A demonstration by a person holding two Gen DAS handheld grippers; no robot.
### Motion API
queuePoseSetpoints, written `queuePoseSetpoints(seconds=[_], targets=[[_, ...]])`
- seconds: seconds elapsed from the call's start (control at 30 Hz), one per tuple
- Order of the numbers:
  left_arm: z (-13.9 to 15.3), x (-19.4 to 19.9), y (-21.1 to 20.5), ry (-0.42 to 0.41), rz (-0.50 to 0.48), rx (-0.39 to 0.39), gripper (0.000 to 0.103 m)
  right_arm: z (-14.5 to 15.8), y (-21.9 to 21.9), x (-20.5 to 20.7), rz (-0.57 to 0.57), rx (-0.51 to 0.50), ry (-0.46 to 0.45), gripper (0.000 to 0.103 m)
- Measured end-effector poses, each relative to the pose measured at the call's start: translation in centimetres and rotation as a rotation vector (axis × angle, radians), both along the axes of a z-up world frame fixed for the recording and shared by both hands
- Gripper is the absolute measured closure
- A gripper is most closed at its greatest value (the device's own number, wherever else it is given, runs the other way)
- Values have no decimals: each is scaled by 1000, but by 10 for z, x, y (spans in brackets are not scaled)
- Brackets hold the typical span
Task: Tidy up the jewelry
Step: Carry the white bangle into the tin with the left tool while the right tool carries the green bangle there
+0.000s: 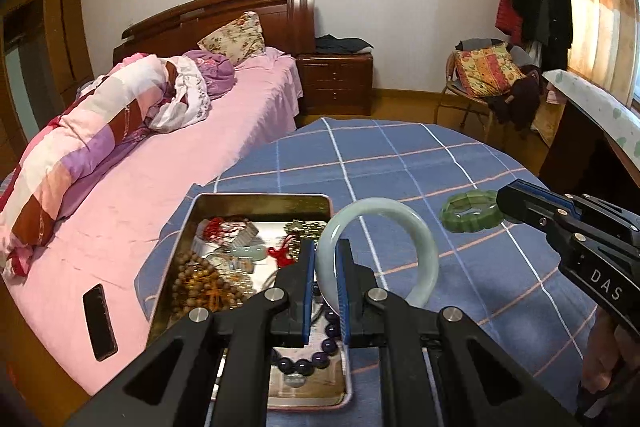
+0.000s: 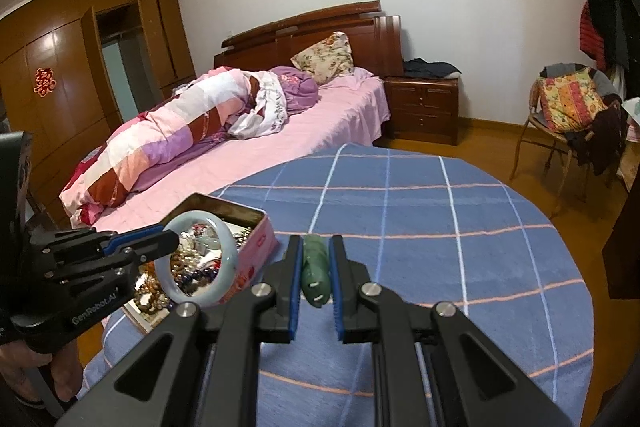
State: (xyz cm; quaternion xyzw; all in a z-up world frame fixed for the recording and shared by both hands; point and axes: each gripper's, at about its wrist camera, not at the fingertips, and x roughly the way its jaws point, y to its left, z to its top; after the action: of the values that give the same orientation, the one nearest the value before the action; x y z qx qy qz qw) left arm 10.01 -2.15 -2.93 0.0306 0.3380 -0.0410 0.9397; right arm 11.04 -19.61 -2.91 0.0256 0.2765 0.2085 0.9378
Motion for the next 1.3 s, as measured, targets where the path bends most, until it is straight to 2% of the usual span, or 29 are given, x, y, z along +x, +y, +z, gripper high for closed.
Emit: queuePoseSetpoints(seconds=[0.37,0.9,1.07,1.2,1.3], targets=[[5,-3,41,-10,89,-9,94,9,28,4,60,-5,-22,88],[-5,-21,86,32,183,-3,94,9,73,1,154,12,-19,88],[-12,-22,104,54,223,-25,94,4,87,1,180,19,2,88],[-14,-21,110,68,224,-63,94,-1,98,-1,196,24,16,88],[-15,-21,110,69,222,-62,94,-6,104,-2,204,24,26,88]])
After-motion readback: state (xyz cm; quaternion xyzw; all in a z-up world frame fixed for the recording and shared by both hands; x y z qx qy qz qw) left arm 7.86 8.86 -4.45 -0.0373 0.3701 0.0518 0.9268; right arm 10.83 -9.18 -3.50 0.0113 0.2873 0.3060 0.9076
